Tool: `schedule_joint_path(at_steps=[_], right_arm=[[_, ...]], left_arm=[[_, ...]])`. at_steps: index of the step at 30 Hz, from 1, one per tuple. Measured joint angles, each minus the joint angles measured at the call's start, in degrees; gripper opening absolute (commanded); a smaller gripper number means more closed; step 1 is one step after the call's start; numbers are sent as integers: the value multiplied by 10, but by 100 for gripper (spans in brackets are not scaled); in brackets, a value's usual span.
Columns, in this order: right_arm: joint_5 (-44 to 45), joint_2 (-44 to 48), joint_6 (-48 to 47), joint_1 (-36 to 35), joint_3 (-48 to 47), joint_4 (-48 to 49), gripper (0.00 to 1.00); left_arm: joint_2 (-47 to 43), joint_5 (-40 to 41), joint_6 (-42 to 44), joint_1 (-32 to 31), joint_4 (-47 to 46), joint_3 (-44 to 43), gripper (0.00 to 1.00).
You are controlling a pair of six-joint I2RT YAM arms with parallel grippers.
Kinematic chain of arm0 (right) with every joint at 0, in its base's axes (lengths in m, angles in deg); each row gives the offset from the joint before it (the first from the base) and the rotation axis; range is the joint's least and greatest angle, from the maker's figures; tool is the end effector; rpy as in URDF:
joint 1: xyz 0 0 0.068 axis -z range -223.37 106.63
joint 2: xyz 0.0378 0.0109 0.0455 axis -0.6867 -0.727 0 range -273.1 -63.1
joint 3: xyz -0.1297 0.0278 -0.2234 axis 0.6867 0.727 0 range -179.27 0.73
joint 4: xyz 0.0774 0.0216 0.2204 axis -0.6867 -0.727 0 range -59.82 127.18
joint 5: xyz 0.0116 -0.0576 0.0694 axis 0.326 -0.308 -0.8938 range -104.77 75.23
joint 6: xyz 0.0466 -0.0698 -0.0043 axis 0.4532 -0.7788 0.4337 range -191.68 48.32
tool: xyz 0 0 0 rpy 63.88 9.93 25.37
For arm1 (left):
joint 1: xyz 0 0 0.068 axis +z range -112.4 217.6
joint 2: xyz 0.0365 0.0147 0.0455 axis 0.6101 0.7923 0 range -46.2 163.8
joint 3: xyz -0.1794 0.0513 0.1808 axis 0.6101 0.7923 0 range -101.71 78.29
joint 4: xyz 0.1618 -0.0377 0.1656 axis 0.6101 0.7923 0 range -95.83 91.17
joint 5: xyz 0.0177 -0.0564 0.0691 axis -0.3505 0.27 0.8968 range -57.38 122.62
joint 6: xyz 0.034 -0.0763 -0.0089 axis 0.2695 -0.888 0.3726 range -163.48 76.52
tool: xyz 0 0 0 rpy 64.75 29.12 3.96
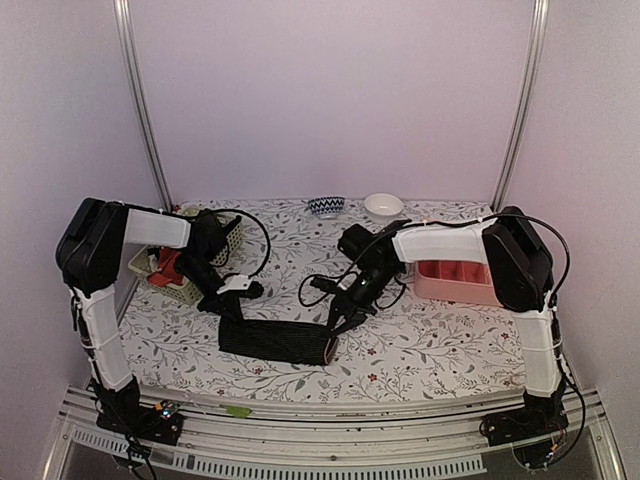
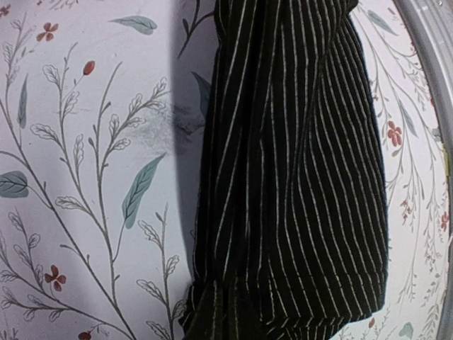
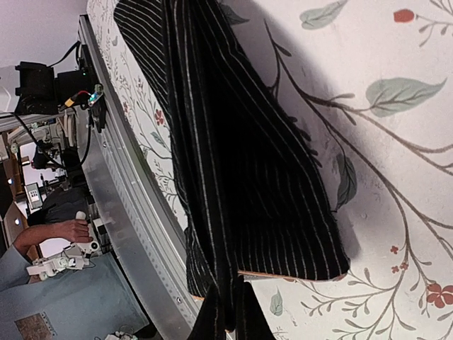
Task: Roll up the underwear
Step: Fold the underwear at the center of the board.
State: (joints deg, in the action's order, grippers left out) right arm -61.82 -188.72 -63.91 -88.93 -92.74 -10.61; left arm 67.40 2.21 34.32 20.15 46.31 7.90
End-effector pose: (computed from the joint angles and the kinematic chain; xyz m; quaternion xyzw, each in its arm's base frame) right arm 0.2433 0.3251 0.1307 0.3289 -0.8528 -0.3913 0.1067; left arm 0.2807 -0.1273 0.1020 0.7038 0.6588 -0.2491 0.0928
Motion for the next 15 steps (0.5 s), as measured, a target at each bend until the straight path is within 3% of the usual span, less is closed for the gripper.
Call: schedule_joint_path(at_steps=[15], right_arm=[[-13,-84,-33,29,-39,-52,4]], left_arm=[[0,-2,1,3,2,-1,0]])
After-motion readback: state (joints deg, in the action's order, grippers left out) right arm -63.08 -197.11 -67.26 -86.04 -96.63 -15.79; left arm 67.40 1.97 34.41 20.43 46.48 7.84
